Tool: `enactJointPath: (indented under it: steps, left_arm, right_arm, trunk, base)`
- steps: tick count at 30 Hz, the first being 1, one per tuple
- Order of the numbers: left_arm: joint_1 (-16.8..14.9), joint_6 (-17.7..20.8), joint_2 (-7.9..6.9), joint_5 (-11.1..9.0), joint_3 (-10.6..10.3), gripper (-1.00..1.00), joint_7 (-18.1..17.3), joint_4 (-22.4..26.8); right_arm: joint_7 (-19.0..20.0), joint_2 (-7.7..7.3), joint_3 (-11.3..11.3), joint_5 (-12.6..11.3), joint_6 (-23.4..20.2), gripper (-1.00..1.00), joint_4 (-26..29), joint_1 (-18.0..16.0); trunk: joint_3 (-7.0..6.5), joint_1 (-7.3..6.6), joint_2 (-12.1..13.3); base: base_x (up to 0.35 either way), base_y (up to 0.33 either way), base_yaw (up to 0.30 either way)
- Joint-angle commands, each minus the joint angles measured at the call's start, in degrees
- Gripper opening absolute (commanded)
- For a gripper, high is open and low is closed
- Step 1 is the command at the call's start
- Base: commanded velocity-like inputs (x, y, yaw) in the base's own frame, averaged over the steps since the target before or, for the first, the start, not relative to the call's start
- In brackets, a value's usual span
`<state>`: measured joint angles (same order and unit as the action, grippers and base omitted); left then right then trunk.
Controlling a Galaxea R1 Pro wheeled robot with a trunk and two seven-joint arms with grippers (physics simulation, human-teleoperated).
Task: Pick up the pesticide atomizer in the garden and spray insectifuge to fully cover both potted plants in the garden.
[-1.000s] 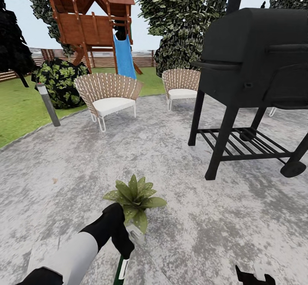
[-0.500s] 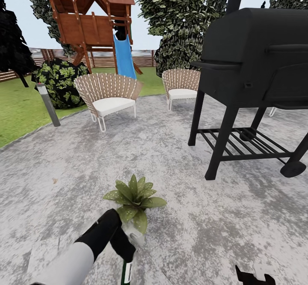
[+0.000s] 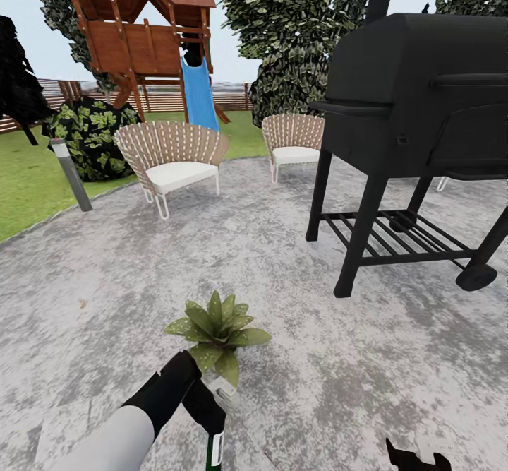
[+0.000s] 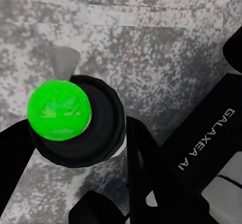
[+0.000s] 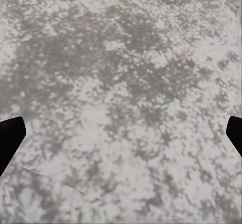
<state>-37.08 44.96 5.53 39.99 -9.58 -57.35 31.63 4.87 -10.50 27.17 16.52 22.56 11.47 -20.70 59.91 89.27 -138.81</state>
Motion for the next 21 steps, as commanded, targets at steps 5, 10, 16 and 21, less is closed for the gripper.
enactJointPath:
  steps: [5,10,16,21]
  left_arm:
    - [0.06,0.3,0.4,-0.21,0.09,-1.0,4.12,0.1]
    - [0.05,0.39,0.56,-0.26,0.09,-1.0,4.17,0.14]
    - [0.07,0.39,0.62,-0.26,0.09,-1.0,4.17,0.18]
    - [0.06,0.39,0.67,-0.26,0.19,-1.0,4.24,0.37]
  right_arm:
    - [0.4,0.04,0.51,0.27,0.29,1.0,-0.04,-0.04]
    - [0.4,0.04,0.51,0.27,0.29,1.0,-0.04,-0.04]
    - [0.4,0.04,0.51,0.27,0.27,1.0,-0.04,-0.04]
    - [0.4,0.04,0.51,0.27,0.29,1.0,-0.04,-0.04]
  trunk:
    - [0.05,-0.01,-0.02]
    - [0.05,-0.01,-0.02]
    - [0.05,-0.01,-0.02]
    - [0.05,-0.01,-0.02]
  base:
    - [0.001,0.0,0.112]
    - [0.134,-0.154,0.268]
    - [0.195,-0.226,0.108]
    - [0.023,-0.239,0.002]
